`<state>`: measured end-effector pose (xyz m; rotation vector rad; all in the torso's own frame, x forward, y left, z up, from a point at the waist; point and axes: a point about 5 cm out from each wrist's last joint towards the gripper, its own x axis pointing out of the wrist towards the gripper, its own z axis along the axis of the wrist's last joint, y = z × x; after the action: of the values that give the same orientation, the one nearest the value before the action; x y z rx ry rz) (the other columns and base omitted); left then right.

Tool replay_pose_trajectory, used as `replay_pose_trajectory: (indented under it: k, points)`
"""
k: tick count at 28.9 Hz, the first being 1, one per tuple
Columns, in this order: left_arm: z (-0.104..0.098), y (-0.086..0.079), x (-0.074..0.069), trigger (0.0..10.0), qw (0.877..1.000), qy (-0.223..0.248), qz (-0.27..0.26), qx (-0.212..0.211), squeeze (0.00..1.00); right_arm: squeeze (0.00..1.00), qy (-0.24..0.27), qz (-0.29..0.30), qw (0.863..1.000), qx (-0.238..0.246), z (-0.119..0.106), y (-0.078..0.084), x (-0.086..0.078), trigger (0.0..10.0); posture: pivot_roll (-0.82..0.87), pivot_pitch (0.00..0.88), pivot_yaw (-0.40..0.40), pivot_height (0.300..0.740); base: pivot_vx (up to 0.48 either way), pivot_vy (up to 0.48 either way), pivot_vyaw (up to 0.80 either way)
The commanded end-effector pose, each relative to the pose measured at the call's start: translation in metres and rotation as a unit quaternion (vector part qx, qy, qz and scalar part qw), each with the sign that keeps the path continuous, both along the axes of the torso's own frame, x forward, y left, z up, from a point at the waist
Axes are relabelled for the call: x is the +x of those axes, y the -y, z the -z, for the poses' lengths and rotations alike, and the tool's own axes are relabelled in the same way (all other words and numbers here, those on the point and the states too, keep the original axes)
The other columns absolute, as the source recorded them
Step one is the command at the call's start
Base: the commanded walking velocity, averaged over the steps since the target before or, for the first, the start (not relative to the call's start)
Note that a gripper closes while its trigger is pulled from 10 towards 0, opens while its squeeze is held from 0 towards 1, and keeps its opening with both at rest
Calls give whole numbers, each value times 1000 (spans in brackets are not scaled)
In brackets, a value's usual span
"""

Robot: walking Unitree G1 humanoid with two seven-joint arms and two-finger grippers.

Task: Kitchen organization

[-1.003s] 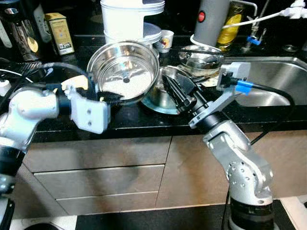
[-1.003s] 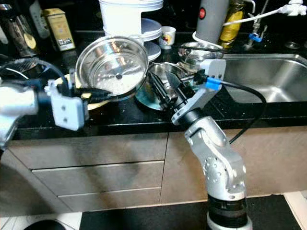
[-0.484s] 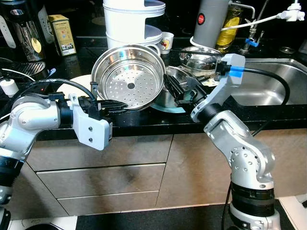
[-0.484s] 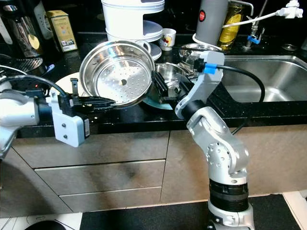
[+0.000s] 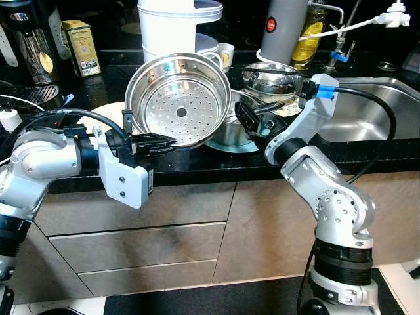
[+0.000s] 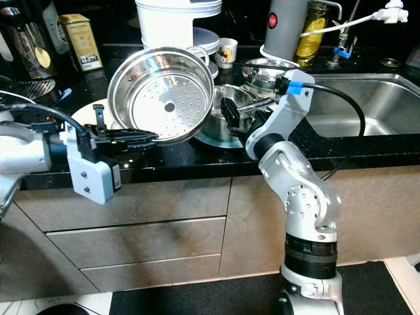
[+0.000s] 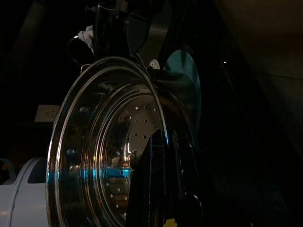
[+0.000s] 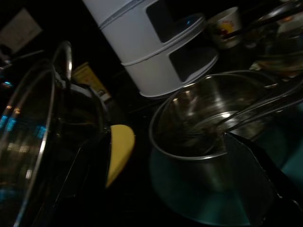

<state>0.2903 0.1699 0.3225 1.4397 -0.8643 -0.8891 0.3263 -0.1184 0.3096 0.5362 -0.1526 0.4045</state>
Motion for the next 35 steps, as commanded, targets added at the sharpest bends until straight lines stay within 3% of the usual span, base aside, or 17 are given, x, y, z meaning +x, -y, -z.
replay_pose_trajectory:
  k: [1,5,11,17,21,22,23,24,25,26,35]
  points:
    - [2,0,-1,0,1000,7,1,-1,0,0,-7,-19,1000,14,-1,-3,-1,10000,-5,130,-41,740,0,0,0]
    - [3,-1,-1,0,1000,6,1,-1,0,0,0,-25,999,26,-4,-4,-3,10000,-5,131,-40,740,0,0,0]
    - [4,-2,0,0,1000,5,-1,-2,0,0,33,-53,993,100,-23,-2,-11,10000,-6,131,-37,740,0,0,0]
    - [5,-2,1,0,1000,0,-3,-4,0,0,43,-73,989,124,-28,-2,-16,10000,-6,132,-35,740,0,0,0]
    - [6,-3,4,0,999,-30,-14,-20,0,0,43,-77,988,124,-29,-3,-17,10000,-6,134,-35,740,0,0,0]
    - [7,-3,4,2039,999,-39,-17,-24,0,0,42,-78,988,124,-29,-3,-17,10000,-5,137,-34,740,0,0,0]
    - [8,-3,4,3098,999,-44,-17,-23,0,0,41,-78,988,125,-29,-2,-17,10000,-5,137,-33,740,0,0,0]
    - [8,-3,4,3098,999,-44,-17,-23,0,0,41,-78,988,125,-29,-2,-17,10000,-5,137,-33,740,0,0,0]
    - [9,-3,4,4235,998,-53,-20,-25,0,0,40,-78,988,124,-29,-2,-18,10000,-5,137,-32,740,0,0,0]
    - [9,-3,5,9882,998,-55,-25,-23,0,0,40,-79,988,125,-29,-2,-18,10000,-5,138,-31,740,0,0,0]
    - [10,-3,6,10000,998,-56,-35,-8,0,0,39,-79,988,123,-28,-2,-19,10000,-7,139,-30,740,0,0,0]
